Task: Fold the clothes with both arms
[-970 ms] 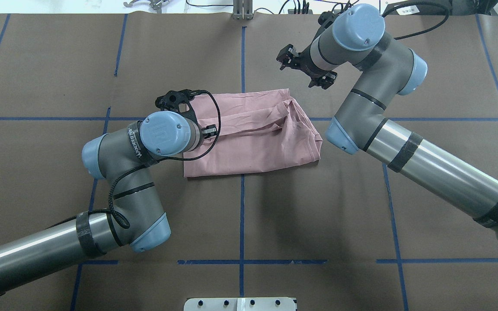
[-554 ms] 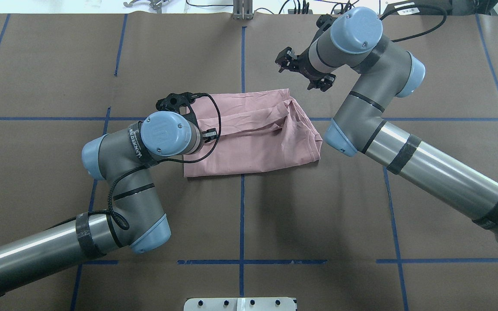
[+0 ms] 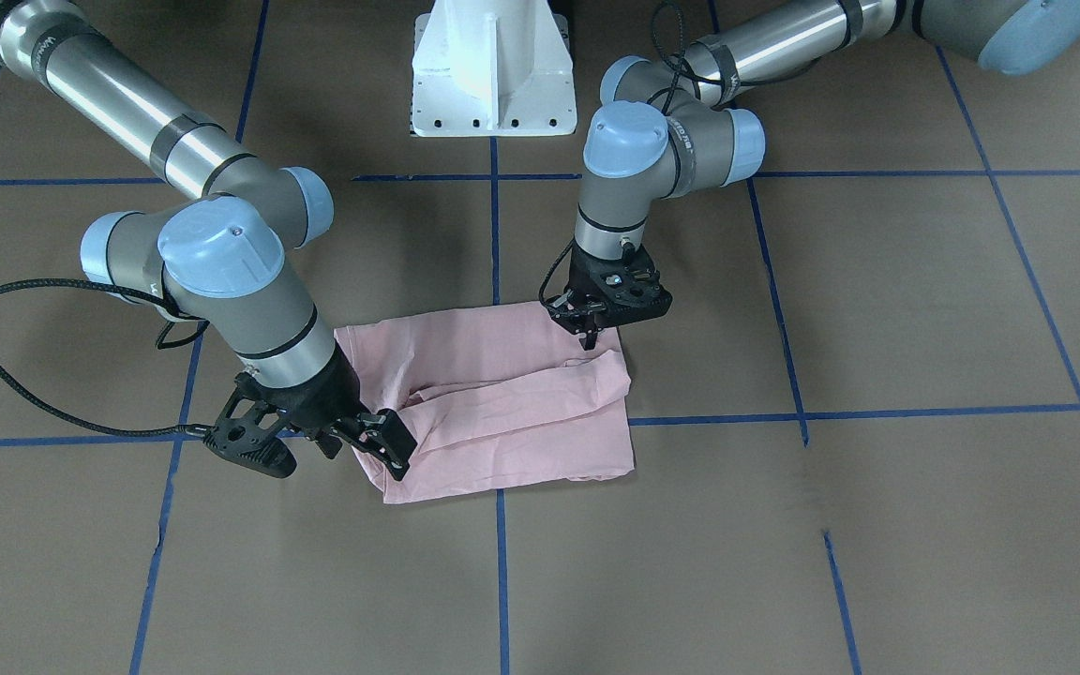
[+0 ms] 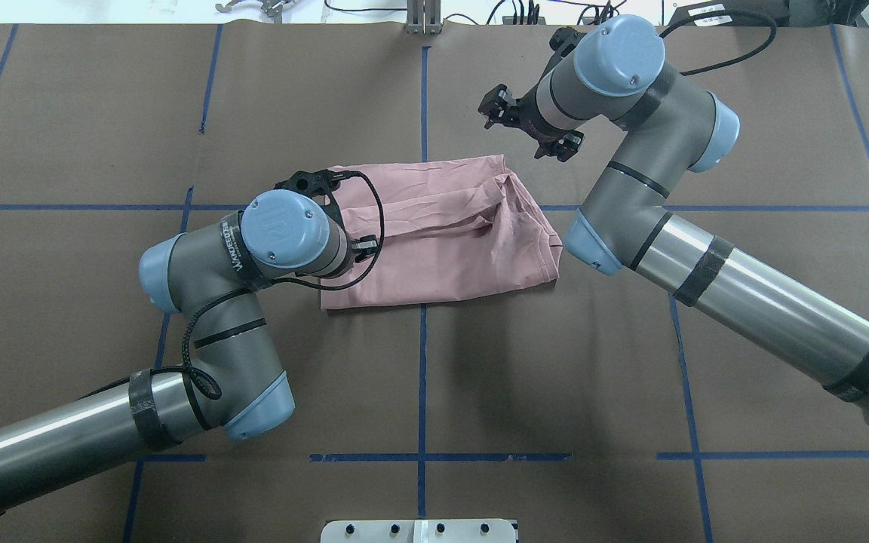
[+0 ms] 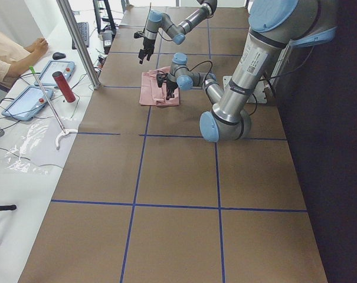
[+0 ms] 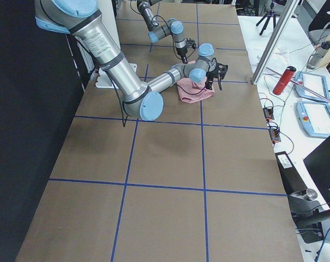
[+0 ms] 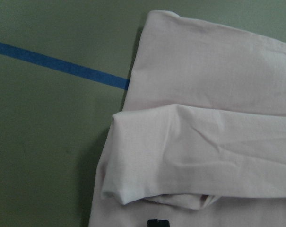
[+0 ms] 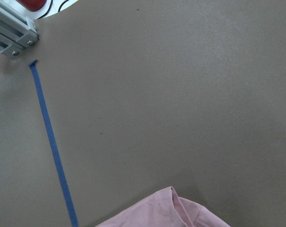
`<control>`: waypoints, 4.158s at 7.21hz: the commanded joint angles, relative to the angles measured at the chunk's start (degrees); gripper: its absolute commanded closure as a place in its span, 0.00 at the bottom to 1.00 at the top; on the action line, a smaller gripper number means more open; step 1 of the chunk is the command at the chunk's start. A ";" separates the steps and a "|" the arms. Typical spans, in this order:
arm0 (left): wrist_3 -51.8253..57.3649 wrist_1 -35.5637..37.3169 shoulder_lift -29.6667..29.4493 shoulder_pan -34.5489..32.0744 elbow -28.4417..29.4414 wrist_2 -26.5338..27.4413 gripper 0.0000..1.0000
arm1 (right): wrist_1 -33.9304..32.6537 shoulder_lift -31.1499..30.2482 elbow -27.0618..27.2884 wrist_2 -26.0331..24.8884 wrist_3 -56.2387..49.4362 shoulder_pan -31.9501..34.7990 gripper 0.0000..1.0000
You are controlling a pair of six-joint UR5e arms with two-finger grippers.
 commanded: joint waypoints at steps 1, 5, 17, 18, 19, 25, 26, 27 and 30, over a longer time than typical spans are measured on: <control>0.00 -0.17 0.01 -0.91 0.36 -0.16 1.00 | 0.00 -0.08 0.00 0.00 0.00 -0.01 0.00; 0.00 -3.68 -0.51 -3.19 3.53 -0.08 1.00 | 0.00 -0.09 0.00 0.00 0.09 -0.18 0.00; 48.49 -5.19 16.78 -39.34 -8.26 -21.38 1.00 | -0.88 -18.51 2.98 26.43 -37.19 28.61 0.00; 59.83 -5.27 19.06 -46.80 -5.99 -27.96 1.00 | -0.97 -22.72 2.99 26.63 -46.49 30.30 0.00; 70.03 -5.18 19.96 -53.06 -2.48 -33.24 0.97 | -4.27 -26.59 2.99 26.63 -59.46 33.10 0.00; 84.81 19.79 29.17 -59.54 -7.62 -40.15 0.00 | -35.23 -41.74 23.37 25.58 -94.31 42.80 0.00; 84.73 15.25 31.11 -59.27 -8.77 -39.20 0.00 | -35.59 -42.44 23.38 25.49 -94.40 42.54 0.00; 84.64 13.12 31.21 -59.27 -9.12 -42.75 0.00 | -35.60 -42.45 23.38 25.49 -94.57 42.53 0.00; 85.17 12.83 34.11 -59.45 -7.11 -44.46 0.00 | -35.07 -42.45 23.38 26.27 -94.40 42.27 0.00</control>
